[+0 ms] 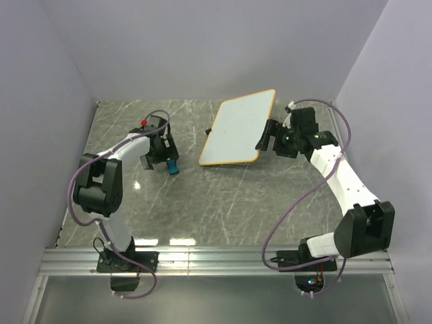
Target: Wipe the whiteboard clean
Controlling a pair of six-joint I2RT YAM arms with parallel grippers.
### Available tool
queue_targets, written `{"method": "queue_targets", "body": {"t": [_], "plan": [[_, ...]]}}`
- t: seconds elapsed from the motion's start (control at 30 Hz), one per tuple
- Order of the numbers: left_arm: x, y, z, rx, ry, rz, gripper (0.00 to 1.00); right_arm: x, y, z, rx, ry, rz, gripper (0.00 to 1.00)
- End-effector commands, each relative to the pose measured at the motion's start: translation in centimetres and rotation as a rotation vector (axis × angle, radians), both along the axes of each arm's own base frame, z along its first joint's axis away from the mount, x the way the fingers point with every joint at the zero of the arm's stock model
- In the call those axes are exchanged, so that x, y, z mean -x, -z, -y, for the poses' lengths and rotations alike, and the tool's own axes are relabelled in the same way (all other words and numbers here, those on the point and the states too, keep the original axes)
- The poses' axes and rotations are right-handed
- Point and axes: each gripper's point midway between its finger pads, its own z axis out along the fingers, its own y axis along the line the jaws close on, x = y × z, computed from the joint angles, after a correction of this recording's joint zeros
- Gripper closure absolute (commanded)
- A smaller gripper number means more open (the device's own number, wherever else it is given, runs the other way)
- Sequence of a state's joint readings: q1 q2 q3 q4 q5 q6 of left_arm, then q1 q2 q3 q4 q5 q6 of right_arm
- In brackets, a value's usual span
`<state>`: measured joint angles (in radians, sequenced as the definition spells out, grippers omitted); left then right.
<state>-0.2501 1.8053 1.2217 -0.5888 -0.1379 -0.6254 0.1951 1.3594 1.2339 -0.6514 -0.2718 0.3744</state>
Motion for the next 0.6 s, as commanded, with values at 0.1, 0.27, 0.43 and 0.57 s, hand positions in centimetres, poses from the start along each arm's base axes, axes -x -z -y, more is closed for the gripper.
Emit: {"method": "queue_targets", "body": {"t": [0.1, 0.27, 0.43, 0.57], "plan": [[-1.5, -6.9, 0.1, 0.024, -0.025, 0.140, 0.01, -3.4, 0.5, -1.2, -0.084, 0.017, 0.057, 0.11], [-1.0, -7.8, -0.3, 0.020, -0.033, 0.158, 0.01, -5.5, 0.7, -2.6, -0.136, -0.005, 0.054, 0.34], [-0.5, -7.8, -0.9, -0.009, -0.024, 0.161, 0.01, -6.5, 1.2, -2.5, -0.112, -0.008, 0.033, 0.75], [-0.4, -7.8, -1.0, -0.018, -0.014, 0.168, 0.01, -6.9, 0.6, -2.3, -0.101, -0.008, 0.042, 1.00]]}}
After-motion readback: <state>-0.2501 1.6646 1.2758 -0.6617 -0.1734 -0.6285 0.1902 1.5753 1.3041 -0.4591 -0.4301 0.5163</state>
